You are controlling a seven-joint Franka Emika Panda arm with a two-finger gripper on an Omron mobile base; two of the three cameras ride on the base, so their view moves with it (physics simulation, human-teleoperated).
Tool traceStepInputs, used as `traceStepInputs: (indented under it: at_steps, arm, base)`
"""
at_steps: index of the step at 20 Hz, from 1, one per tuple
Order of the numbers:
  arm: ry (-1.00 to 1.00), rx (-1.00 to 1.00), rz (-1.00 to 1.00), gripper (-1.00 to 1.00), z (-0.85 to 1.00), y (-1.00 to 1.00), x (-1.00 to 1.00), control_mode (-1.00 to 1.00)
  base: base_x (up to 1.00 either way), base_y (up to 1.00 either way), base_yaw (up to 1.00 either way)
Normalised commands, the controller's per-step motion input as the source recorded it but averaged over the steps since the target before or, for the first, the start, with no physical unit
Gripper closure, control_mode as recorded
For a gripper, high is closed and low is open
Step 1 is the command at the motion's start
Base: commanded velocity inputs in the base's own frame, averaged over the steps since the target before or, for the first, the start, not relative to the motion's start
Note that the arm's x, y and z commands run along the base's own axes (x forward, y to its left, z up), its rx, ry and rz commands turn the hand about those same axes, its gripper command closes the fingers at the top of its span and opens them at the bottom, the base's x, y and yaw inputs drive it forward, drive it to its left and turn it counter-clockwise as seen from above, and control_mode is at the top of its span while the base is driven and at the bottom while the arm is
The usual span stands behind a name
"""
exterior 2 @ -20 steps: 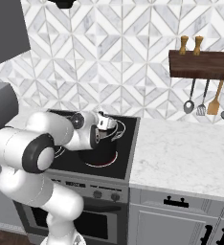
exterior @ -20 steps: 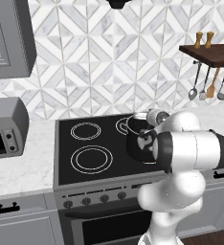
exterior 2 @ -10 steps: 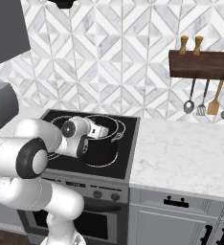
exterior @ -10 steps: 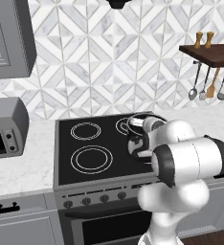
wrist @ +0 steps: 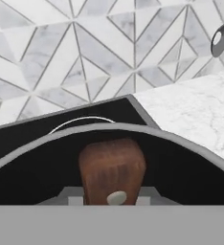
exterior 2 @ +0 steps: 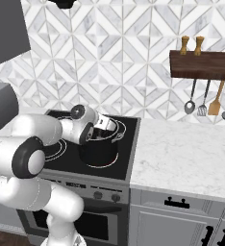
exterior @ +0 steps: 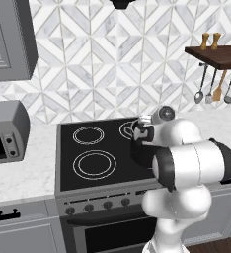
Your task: Put the onion and lime in the pot. Retrieve the spatula and lightly stir the vegetables in the pot.
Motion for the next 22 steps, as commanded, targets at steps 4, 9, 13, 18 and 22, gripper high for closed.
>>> traceStepInputs:
  at_steps: [4,9,13,18,22]
  arm:
    - [0.03,-0.05,0.00,1.00,-0.67,0.05,-0.31,-1.00]
    - [0.00,-0.06,0.00,1.00,-0.61,0.01,0.03,-1.00]
    - [-0.02,-0.14,0.00,1.00,-0.98,0.00,0.04,-1.00]
    - [-0.07,-0.13,0.00,1.00,-1.00,0.00,0.00,-1.00]
    - [-0.22,-0.18,0.00,1.00,-0.81,-0.05,0.00,-1.00]
  base:
    - [0.00,0.00,0.00]
    - [0.00,0.00,0.00]
    - [0.00,0.00,0.00]
    - [0.00,0.00,0.00]
    - [0.00,0.00,0.00]
